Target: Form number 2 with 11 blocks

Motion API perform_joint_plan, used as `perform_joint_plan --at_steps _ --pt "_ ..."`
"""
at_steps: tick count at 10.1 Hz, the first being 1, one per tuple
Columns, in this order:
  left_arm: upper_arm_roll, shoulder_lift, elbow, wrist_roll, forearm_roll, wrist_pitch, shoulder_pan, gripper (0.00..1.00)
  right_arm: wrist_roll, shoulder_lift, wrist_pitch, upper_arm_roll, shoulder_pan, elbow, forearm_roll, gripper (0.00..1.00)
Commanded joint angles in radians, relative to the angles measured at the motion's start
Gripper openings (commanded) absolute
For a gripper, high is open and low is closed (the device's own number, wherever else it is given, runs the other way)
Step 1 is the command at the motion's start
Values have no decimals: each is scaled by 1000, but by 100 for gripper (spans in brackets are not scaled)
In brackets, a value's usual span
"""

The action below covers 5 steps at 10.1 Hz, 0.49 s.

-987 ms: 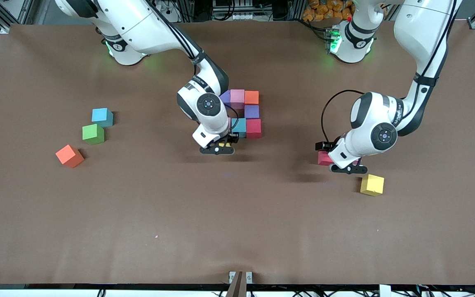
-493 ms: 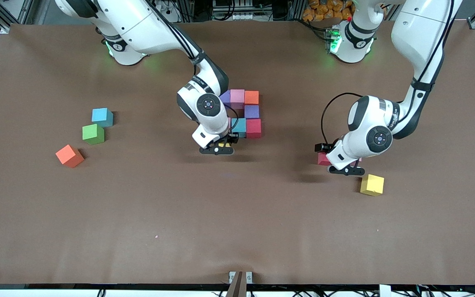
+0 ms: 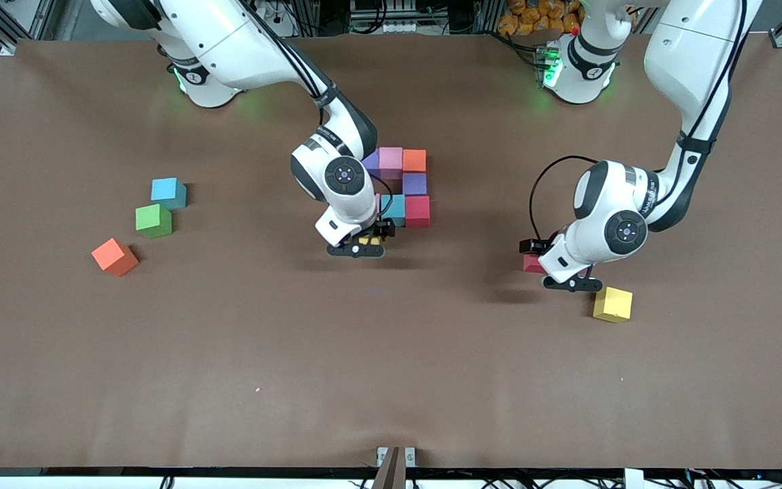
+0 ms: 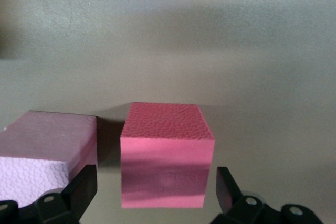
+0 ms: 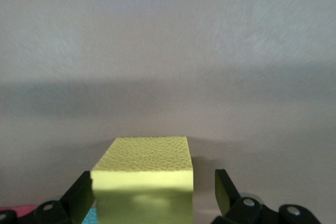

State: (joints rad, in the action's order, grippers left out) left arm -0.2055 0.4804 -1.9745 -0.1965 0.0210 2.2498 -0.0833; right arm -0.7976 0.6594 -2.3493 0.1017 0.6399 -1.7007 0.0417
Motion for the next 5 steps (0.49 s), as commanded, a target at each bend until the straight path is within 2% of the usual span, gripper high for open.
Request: perform_joint_plan --at_steps 1,3,5 --pt "18 15 19 -6 -18 4 -23 92 14 -93 66 -17 -5 1 4 100" --pt "43 26 20 -32 -13 4 -70 80 24 -180 145 -8 -78 -20 -5 100" --pt "51 27 34 -27 -18 4 -72 56 232 -317 159 -8 -178 -155 -5 100"
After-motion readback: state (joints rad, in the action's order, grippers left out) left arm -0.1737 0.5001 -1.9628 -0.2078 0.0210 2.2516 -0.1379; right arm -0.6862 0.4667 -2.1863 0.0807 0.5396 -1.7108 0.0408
